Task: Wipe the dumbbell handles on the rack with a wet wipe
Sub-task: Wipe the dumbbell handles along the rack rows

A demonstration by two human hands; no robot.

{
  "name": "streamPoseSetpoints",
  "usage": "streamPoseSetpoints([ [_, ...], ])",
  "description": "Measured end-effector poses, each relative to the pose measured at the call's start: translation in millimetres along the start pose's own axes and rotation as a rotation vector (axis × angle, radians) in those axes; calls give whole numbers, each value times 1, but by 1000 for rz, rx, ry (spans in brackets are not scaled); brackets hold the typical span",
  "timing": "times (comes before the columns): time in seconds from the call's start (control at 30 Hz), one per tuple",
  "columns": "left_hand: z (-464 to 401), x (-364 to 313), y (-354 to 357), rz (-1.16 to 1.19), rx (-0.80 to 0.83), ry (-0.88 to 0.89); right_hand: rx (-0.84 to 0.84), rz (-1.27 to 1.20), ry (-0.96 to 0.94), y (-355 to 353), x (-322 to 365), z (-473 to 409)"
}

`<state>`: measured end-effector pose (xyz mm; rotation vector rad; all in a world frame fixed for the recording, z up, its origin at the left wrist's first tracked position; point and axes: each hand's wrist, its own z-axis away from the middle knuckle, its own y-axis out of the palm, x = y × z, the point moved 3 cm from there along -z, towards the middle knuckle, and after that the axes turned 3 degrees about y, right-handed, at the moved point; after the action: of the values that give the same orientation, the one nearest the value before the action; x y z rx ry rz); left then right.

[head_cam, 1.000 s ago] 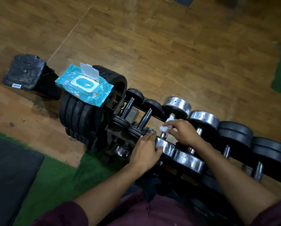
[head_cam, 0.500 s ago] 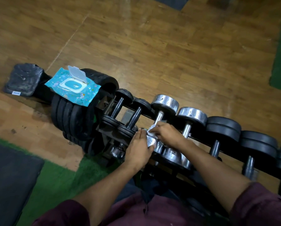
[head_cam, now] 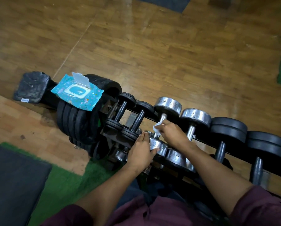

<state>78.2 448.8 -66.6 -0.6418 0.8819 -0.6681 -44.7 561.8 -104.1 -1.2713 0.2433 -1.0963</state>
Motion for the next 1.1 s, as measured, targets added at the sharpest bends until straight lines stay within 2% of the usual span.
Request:
streamPoseSetpoints([
  [0.1, -2, 1, 0, 12, 7, 21, -47, 5, 58, 1, -9, -2],
  [0.23, -1, 6, 0, 45, 13, 44, 1, 101, -8, 6, -7, -5],
  [0.33, 1, 12, 0, 60, 18, 57, -83, 50, 143, -3, -20, -15],
  [0.5, -1, 16, 2, 58, 4, 66, -29, 98, 103, -2, -19, -17],
  [0.7, -2, 19, 5, 63, 11, 66, -60, 19, 240, 5, -25, -17],
  [0.87, -2, 19, 5, 47, 14, 73, -138, -303, 450, 5, -25, -19],
  [1.1, -4, 20, 5, 39, 11, 76, -58, -813, 685, 22, -38, -16],
])
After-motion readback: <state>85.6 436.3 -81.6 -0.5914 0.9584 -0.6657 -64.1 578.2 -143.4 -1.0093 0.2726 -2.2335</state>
